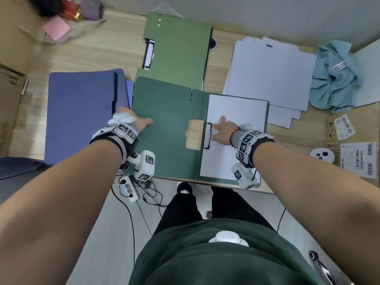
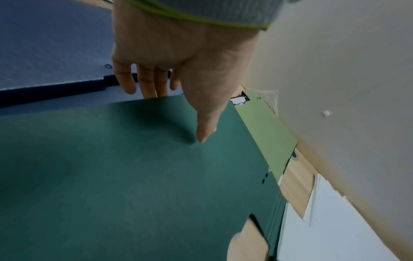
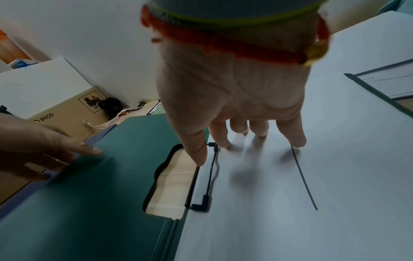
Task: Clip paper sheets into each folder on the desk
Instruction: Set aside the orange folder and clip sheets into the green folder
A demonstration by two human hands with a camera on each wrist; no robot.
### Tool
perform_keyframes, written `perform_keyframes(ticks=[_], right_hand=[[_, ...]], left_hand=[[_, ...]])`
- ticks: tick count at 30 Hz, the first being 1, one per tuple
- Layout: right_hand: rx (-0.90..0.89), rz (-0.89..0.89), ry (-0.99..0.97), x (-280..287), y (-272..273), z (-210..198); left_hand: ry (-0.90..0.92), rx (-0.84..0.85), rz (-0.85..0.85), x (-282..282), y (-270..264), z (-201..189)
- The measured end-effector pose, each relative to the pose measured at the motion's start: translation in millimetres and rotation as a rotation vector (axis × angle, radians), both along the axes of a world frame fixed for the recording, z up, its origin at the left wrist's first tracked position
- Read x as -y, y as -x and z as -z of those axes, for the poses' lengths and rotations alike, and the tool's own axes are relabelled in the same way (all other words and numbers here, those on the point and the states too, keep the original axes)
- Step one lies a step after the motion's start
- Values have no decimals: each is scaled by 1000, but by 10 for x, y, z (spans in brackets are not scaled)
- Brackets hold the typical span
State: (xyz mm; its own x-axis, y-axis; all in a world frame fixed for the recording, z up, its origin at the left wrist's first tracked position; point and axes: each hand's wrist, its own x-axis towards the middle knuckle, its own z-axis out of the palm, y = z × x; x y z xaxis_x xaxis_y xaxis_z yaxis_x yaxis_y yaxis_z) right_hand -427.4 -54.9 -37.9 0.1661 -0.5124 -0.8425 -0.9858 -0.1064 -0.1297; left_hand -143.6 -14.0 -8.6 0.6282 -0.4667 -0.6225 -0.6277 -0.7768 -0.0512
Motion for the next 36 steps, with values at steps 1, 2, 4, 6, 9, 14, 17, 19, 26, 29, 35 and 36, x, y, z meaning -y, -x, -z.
perform_keyframes(ticks=[1,2,4,6,9,14,17,19,26,29,35,36], right_hand=[[13,25,-5,1,-11,-39],[24,39,-9,3,-5,-71],[54,54,-27,35,15,-135],[99,86,-47,102,50,-202],[233,231,-75,190,122,-390],[510,705,-181,299,229,-647],[618,938,-97,341,552,-789],[586,1075,-21,336,862,-757],[415,1210,-99,65,1588,-393],[305,1091,-118,-73,1635,-168],[305,1064,-24,-16,1573,96],[295,1061,-37,-3,1565,96]], left_hand=[[12,-31,2,29,-53,-28],[35,-62,7,64,-102,-37],[92,-134,48,155,-162,-92],[167,-200,132,268,-82,-365],[263,-337,247,415,227,-867],[365,-731,286,535,849,-1027],[364,-850,340,573,1271,-951],[306,-831,378,574,1469,-779],[80,-564,376,436,1604,23],[-5,-492,328,310,1637,275],[-120,-515,207,230,1736,557],[-128,-527,180,232,1745,578]])
